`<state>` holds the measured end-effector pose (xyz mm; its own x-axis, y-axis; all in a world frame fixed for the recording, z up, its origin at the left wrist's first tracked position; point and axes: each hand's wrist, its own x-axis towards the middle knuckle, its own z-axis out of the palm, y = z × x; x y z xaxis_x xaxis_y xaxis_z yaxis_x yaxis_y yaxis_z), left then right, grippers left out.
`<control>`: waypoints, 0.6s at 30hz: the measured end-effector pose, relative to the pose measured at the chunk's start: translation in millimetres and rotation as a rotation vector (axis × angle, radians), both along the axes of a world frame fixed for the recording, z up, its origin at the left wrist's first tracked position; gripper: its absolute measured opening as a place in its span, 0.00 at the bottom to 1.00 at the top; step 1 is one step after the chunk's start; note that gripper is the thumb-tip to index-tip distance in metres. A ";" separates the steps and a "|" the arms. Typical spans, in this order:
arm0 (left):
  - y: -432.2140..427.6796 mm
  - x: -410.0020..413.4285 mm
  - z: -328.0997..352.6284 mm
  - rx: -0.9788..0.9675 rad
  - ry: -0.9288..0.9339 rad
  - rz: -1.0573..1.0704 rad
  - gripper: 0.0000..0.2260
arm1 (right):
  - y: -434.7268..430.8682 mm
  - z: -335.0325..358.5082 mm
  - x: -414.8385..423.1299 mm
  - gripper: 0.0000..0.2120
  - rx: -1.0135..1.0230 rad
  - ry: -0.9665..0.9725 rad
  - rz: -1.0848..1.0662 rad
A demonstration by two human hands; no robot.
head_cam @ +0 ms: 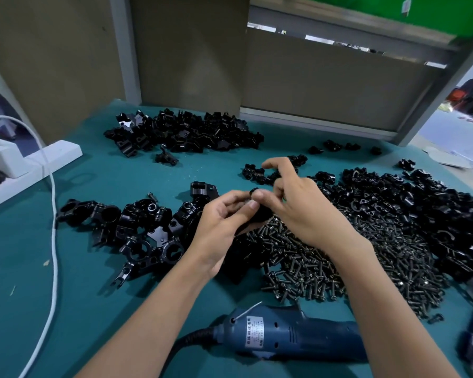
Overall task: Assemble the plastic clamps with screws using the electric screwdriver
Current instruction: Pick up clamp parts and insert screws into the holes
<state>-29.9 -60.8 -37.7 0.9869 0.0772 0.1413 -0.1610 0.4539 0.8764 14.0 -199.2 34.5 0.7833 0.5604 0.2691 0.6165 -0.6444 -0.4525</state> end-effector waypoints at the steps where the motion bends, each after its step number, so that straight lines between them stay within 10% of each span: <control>1: 1.2 0.4 1.0 -0.081 0.018 -0.036 0.13 | -2.3 0.7 1.4 0.31 0.075 0.063 -0.040; 5: 6.7 2.0 5.2 -0.324 0.120 -0.055 0.22 | -22.3 -10.4 18.5 0.16 0.216 0.399 -0.201; 8: 9.4 1.7 4.8 -0.414 0.141 -0.060 0.20 | -32.9 -23.7 24.7 0.22 0.214 0.584 -0.228; 18: 8.7 1.5 5.9 -0.387 0.146 -0.023 0.22 | -16.5 -8.8 0.4 0.09 0.388 0.121 0.001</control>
